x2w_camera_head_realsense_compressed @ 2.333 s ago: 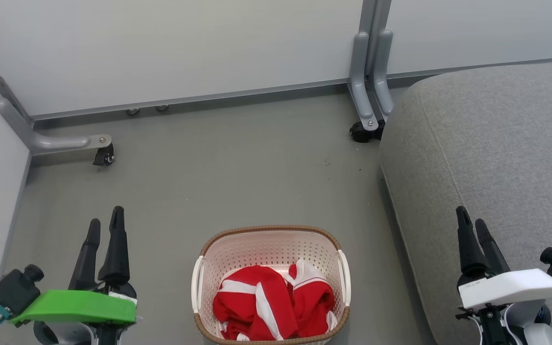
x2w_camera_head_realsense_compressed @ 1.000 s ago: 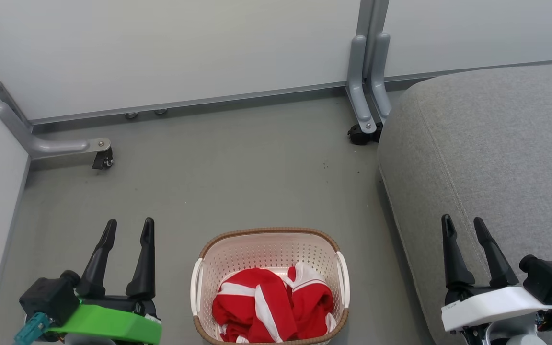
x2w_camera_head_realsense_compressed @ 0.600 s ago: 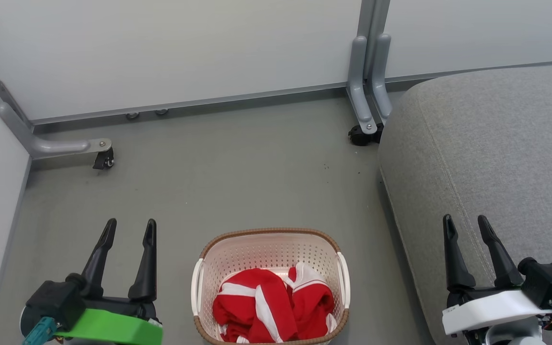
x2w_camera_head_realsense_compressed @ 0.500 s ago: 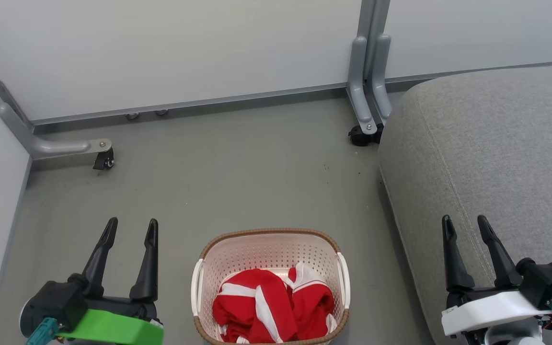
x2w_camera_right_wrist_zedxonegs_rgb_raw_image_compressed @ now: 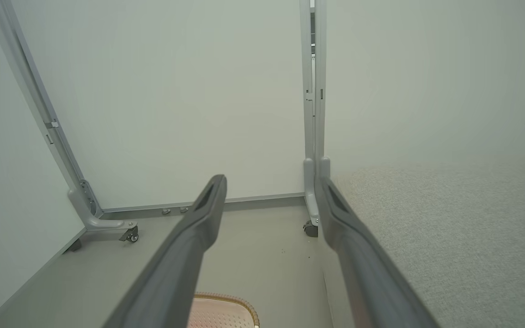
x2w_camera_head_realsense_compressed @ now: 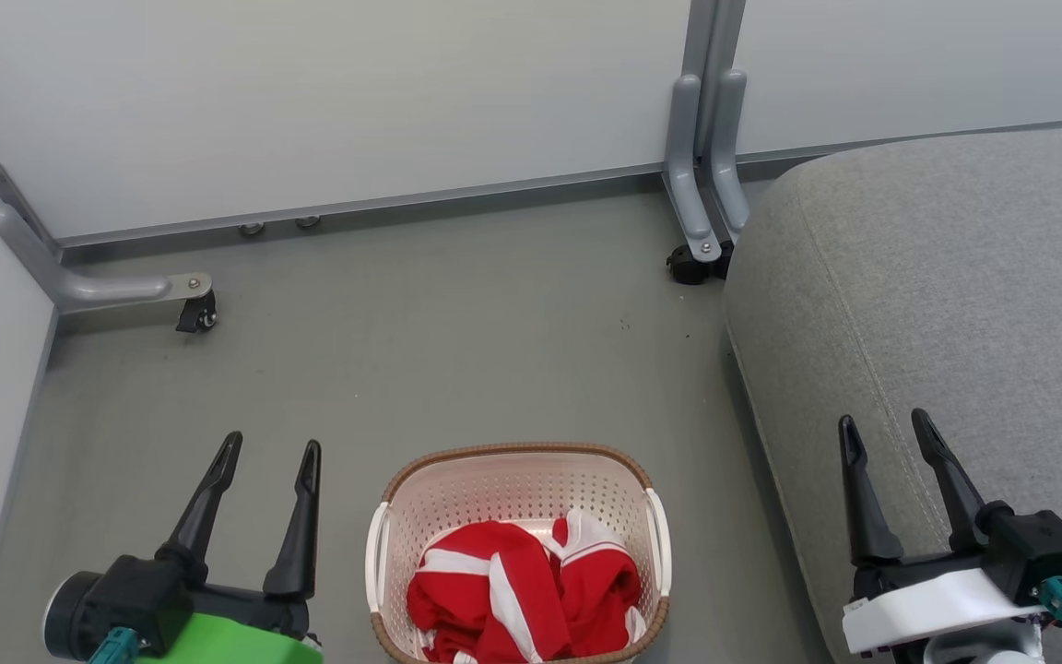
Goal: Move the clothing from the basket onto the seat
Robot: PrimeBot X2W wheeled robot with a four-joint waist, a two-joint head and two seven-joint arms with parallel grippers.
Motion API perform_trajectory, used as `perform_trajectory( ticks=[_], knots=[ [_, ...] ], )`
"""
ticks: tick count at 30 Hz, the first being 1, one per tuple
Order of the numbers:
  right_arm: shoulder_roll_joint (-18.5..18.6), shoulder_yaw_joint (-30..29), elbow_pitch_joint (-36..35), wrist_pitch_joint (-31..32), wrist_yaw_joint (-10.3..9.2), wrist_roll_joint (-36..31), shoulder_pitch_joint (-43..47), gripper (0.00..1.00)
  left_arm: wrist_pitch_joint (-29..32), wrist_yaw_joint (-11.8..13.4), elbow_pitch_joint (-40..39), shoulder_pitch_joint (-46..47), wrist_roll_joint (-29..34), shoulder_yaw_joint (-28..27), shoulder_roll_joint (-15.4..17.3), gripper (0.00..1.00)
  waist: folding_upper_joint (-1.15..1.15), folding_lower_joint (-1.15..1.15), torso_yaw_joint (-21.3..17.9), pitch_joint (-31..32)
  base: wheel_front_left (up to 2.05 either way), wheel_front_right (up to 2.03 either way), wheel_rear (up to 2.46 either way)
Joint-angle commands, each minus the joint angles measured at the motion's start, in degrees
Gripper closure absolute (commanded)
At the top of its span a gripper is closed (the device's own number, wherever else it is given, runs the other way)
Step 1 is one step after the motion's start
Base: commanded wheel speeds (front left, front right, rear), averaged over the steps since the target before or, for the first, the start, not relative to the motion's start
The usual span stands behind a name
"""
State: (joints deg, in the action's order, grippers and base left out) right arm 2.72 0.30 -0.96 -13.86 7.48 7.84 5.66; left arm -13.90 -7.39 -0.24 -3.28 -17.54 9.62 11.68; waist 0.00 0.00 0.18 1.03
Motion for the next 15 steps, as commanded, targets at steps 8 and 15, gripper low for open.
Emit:
perform_trajectory(
  ticks=[8,15],
  knots=[
    [0.27,0.46,-1.06,-1.2,0.01,-3.96,1.24,0.0,-1.12,-0.18,0.06,-1.06,3.06,1.03,1.01,0.0,0.0,0.0,-0.12,0.06,0.0,0.0,0.0],
    [0.27,0.36,-1.5,-1.39,0.01,-4.59,1.46,0.0,-1.29,-0.18,0.03,-0.98,3.19,1.38,1.17,0.0,0.0,0.0,0.04,-0.36,0.0,0.0,0.0]
  ],
)
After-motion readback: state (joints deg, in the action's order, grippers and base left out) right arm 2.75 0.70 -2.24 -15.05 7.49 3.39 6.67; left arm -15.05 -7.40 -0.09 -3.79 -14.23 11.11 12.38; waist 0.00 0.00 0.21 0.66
